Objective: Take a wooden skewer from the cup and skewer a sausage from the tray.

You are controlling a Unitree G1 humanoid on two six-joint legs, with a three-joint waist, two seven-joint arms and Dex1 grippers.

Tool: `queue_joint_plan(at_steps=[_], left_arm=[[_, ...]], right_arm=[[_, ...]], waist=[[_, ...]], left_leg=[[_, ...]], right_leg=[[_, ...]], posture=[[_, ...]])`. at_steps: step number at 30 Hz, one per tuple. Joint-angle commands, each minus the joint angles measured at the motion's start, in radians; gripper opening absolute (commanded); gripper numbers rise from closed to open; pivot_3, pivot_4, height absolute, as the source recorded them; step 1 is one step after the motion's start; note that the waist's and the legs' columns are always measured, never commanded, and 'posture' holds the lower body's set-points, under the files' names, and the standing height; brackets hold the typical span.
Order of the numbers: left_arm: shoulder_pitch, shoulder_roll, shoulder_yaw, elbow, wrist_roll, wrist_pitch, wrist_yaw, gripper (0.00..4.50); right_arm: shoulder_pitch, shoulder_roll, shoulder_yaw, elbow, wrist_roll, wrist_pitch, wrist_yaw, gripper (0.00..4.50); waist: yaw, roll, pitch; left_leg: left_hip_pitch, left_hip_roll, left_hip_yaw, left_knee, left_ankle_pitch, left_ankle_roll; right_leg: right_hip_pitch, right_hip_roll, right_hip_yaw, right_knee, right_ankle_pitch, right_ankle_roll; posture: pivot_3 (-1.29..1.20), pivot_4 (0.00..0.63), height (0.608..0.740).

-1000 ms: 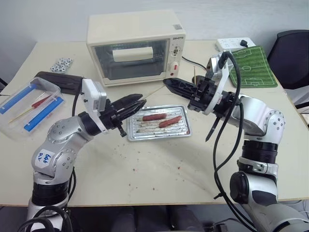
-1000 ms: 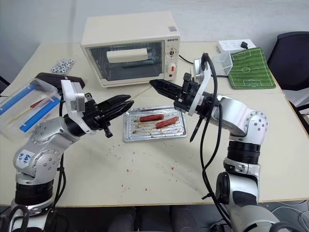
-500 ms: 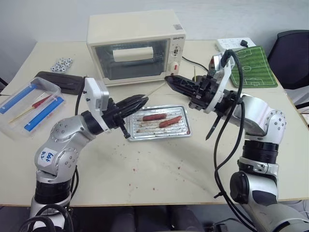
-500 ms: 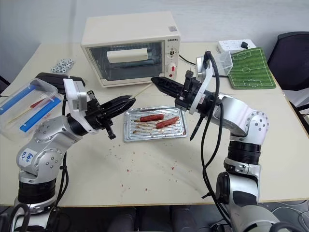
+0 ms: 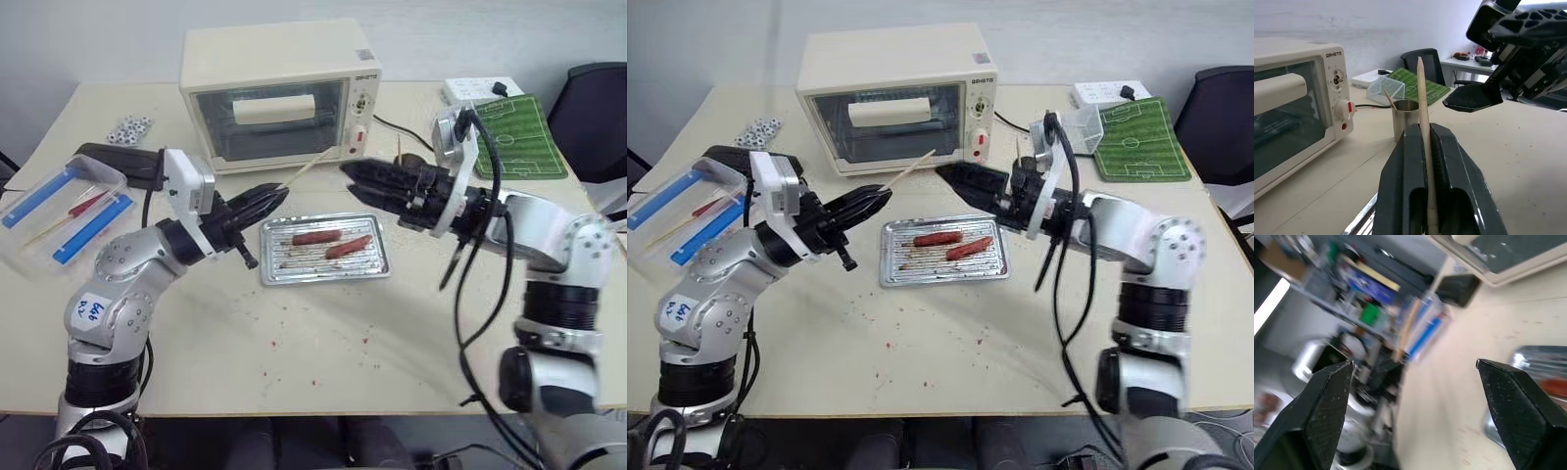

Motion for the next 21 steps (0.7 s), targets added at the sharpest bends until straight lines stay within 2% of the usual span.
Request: queue_joint_plan(at_steps=[1, 4, 9, 14, 21], left_arm=[[0.004, 0.069, 0.07, -0.017, -0.039, 0.029, -0.037, 0.0], [0.02, 0.109, 0.094, -0.019, -0.055, 0.051, -0.054, 0.0], [0.115, 0.193, 0.148, -0.086, -0.119, 0.117, -0.114, 0.0], [0.209, 0.244, 0.198, -0.149, -0.155, 0.139, -0.138, 0.0], [0.237, 0.247, 0.225, -0.19, -0.178, 0.156, -0.096, 0.0]], right_arm=[[-0.008, -0.226, 0.278, -0.197, -0.489, -0.129, 0.478, 3.97], [-0.011, -0.339, 0.484, -0.186, -0.832, -0.366, 0.79, 3.97], [-0.109, -0.303, 0.697, 0.07, -1.327, -0.823, 1.067, 3.97], [-0.201, -0.158, 0.752, 0.322, -1.54, -1.05, 1.227, 3.97], [-0.273, -0.024, 0.732, 0.562, -1.675, -1.158, 1.369, 3.97]], waist=[[0.0, 0.001, 0.0], [-0.005, 0.0, 0.0], [-0.007, 0.0, 0.001], [-0.006, -0.001, 0.002], [-0.003, -0.002, 0.002]], left_leg=[[0.0, 0.0, 0.0, -0.001, 0.0, 0.0], [0.001, 0.0, 0.0, -0.002, 0.0, 0.0], [0.001, 0.0, 0.001, -0.001, 0.0, 0.0], [0.001, 0.0, 0.0, -0.002, 0.001, -0.003], [0.0, -0.001, -0.001, 0.001, 0.003, -0.005]], right_leg=[[0.0, 0.0, 0.0, -0.001, 0.0, 0.0], [-0.001, 0.001, -0.001, -0.003, 0.0, 0.0], [-0.001, 0.001, 0.001, -0.002, 0.0, 0.0], [-0.001, 0.0, 0.0, -0.002, 0.0, 0.0], [0.0, -0.002, -0.002, -0.001, 0.0, 0.0]], posture=[[0.0, 0.15, 0.74], [0.0, 0.15, 0.74], [0.0, 0.15, 0.74], [0.0, 0.15, 0.74], [0.0, 0.15, 0.74]])
